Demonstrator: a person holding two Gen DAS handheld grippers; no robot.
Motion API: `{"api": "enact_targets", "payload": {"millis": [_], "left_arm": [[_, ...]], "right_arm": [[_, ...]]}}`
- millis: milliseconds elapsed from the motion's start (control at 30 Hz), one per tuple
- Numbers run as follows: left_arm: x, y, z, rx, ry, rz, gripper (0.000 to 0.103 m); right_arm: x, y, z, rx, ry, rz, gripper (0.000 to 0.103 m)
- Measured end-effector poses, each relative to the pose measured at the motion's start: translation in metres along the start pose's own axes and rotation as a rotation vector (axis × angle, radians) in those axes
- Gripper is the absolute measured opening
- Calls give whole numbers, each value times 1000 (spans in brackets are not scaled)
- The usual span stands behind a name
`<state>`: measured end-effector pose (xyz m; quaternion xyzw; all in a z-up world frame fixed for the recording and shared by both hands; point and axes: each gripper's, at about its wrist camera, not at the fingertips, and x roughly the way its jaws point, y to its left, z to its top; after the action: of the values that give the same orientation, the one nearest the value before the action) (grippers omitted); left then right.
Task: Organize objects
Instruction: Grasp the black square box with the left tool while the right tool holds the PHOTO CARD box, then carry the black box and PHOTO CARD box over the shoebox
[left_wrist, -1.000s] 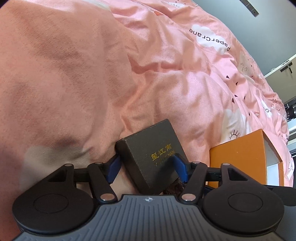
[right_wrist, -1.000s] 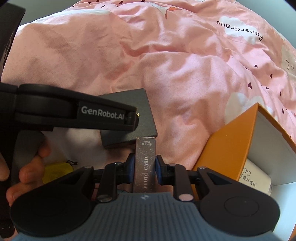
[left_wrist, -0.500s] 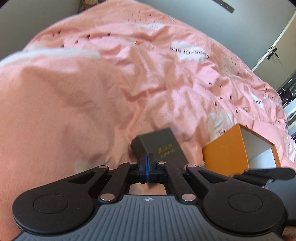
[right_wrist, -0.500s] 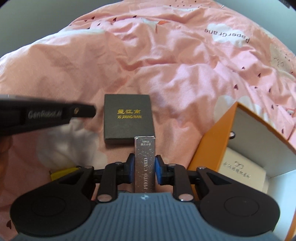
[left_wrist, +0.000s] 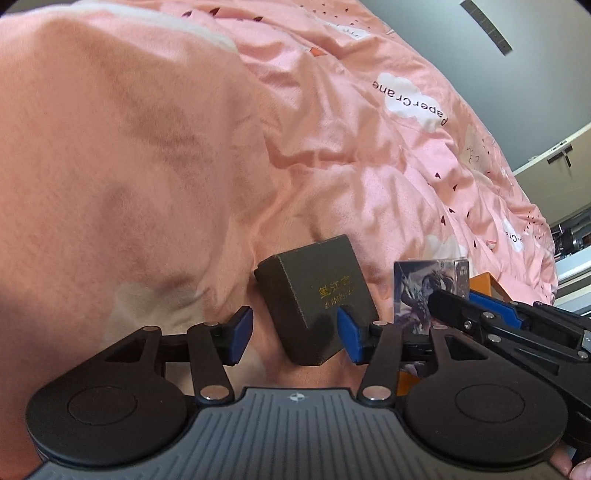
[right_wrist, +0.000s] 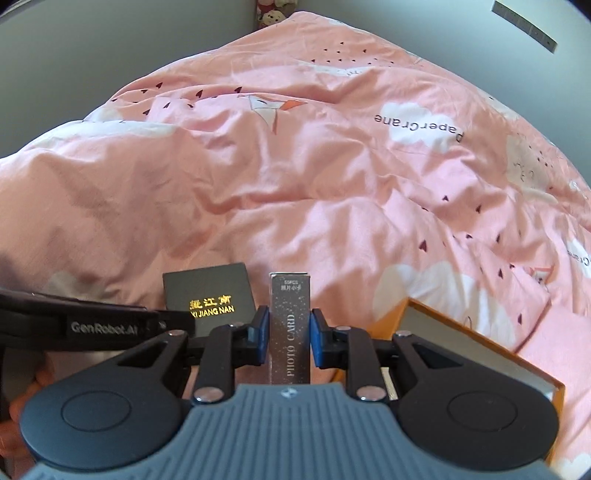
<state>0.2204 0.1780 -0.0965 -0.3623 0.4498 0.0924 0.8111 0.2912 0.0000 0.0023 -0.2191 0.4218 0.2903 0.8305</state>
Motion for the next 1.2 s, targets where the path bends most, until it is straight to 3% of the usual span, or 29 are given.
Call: {"api": "enact_targets", "payload": {"millis": [333,533,667,833,1200], "left_arm": [[29,5,2,-37,19,-22,61],[26,3,2,-18,-3,-48,54],[10,-4,1,38,-42,-25,49],[-20,-22,-4,160,-70,14,45],[-103,-60,-19,289,-190,-79,38]], "right_arm": [[32,-2,-1,50,56,58,24],[40,-10,-4,93,66,75,23],[34,-8,-8,106,53,92,23],[10,-7,-12,130,6,133,23],[-98,-37,-23,257,-196,169,23]]}}
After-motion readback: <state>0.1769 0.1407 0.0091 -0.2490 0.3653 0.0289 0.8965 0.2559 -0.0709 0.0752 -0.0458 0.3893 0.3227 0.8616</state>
